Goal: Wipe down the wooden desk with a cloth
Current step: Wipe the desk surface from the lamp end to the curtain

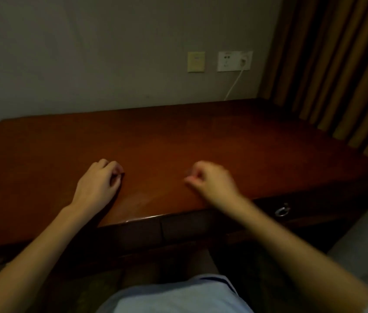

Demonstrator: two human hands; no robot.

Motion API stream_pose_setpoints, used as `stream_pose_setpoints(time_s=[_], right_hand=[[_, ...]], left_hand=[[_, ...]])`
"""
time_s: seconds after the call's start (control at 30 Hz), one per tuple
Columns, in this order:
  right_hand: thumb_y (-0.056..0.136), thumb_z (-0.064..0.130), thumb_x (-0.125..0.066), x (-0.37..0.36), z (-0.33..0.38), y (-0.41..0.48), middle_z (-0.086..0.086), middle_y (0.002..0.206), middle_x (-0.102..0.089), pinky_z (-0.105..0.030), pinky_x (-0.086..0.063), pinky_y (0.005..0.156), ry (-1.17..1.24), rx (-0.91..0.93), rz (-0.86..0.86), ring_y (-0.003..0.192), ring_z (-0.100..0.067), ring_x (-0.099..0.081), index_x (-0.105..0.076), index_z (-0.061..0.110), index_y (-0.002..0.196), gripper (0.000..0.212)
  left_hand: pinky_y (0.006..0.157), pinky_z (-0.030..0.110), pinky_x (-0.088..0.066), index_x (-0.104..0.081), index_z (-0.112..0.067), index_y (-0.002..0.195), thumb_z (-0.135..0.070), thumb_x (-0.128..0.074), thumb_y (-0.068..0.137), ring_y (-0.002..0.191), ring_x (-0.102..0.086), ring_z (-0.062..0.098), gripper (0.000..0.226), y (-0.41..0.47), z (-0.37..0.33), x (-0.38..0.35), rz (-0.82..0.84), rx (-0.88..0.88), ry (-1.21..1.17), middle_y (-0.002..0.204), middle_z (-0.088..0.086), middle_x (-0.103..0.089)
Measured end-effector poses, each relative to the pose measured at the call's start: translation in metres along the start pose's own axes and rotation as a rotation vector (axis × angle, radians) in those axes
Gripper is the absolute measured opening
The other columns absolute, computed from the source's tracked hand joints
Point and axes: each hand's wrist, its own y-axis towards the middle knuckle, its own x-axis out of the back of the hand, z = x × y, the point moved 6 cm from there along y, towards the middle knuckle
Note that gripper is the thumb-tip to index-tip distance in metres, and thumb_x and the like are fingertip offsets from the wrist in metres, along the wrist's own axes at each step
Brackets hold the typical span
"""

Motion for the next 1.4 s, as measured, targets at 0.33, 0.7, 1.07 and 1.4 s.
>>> stream_pose_setpoints(time_s=[0.33, 0.7, 1.07, 1.4], right_hand=[[0.093, 0.04, -0.053, 0.021, -0.052, 0.051, -0.011, 0.111, -0.062, -0.036, -0.045, 0.079, -0.237, -0.299, -0.14, 0.102, -0.031, -0.06, -0.055, 0.012, 0.107, 0.032], [0.09, 0.04, -0.058, -0.074, 0.131, -0.012, -0.001, 0.106, -0.063, -0.034, -0.046, 0.076, -0.007, 0.336, 0.174, 0.095, -0.023, -0.06, -0.055, 0.022, 0.094, 0.018], [0.094, 0.041, -0.05, 0.074, -0.157, 0.06, -0.012, 0.111, -0.06, -0.036, -0.05, 0.076, -0.317, -0.527, -0.176, 0.098, -0.029, -0.06, -0.055, 0.007, 0.114, 0.039], [0.093, 0.032, -0.053, -0.09, 0.164, -0.03, -0.007, 0.108, -0.051, -0.036, -0.037, 0.087, -0.034, 0.685, 0.285, 0.1, -0.023, -0.047, -0.054, 0.015, 0.104, 0.02]], left_hand=[[0.072, 0.023, -0.04, -0.059, -0.024, 0.099, -0.022, -0.051, 0.096, 0.092, -0.047, 0.009, 0.009, -0.066, 0.044, 0.026, -0.172, 0.274, -0.068, 0.098, -0.006, -0.051], [0.073, 0.026, -0.041, -0.059, -0.027, 0.092, -0.021, -0.051, 0.096, 0.088, -0.05, 0.012, 0.011, -0.074, 0.052, 0.029, -0.191, 0.342, -0.173, 0.093, -0.007, -0.051], [0.061, 0.024, -0.045, -0.06, -0.027, 0.095, -0.021, -0.055, 0.094, 0.087, -0.053, 0.011, 0.008, -0.063, 0.046, 0.023, -0.184, 0.371, -0.085, 0.093, -0.008, -0.052], [0.064, 0.023, -0.04, -0.057, -0.028, 0.091, -0.025, -0.056, 0.093, 0.082, -0.051, 0.009, 0.004, -0.057, 0.054, 0.031, -0.127, 0.238, -0.061, 0.086, -0.009, -0.05]])
